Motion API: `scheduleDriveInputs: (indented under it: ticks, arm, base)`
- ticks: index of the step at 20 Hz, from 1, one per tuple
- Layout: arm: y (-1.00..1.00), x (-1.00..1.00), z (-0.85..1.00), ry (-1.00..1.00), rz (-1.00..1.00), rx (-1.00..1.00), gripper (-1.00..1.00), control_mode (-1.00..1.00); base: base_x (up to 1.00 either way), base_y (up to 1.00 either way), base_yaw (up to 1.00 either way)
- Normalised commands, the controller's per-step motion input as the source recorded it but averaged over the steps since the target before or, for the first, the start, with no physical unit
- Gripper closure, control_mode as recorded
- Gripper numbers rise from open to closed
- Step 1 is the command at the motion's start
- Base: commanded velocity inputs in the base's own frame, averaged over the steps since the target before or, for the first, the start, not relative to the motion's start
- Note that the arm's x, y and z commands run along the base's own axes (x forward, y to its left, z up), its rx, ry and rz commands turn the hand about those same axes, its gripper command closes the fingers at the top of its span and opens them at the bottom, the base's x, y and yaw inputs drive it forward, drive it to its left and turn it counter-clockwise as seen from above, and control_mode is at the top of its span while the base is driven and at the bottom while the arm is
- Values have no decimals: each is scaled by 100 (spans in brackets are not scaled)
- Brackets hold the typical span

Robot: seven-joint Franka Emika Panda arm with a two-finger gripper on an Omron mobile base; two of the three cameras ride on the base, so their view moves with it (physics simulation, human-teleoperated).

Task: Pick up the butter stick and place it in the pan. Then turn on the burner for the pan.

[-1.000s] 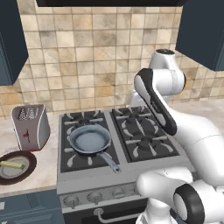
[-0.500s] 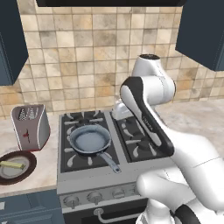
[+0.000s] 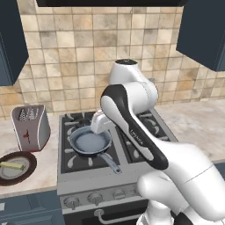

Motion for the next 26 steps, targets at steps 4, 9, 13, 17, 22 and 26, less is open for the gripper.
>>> scheduleDriveInputs:
  ticks: [4,9,13,17,22,26]
  arm:
    - [69,-33,0,0,14,0,-100,-100]
    - [66,-21,0,0,10,0,-100,-100]
    - [63,-15,0,0,9,0,-100,-100]
    - [55,-1,-5,0,7,0,-100,-100]
    - [52,0,-34,-1,5,0,-100,-100]
    - [49,0,-39,-2,7,0,-100,-100]
  base:
    - [0,0,0]
    - [0,0,0]
    - [0,0,0]
    - [0,0,0]
    - [0,0,0]
    - [0,0,0]
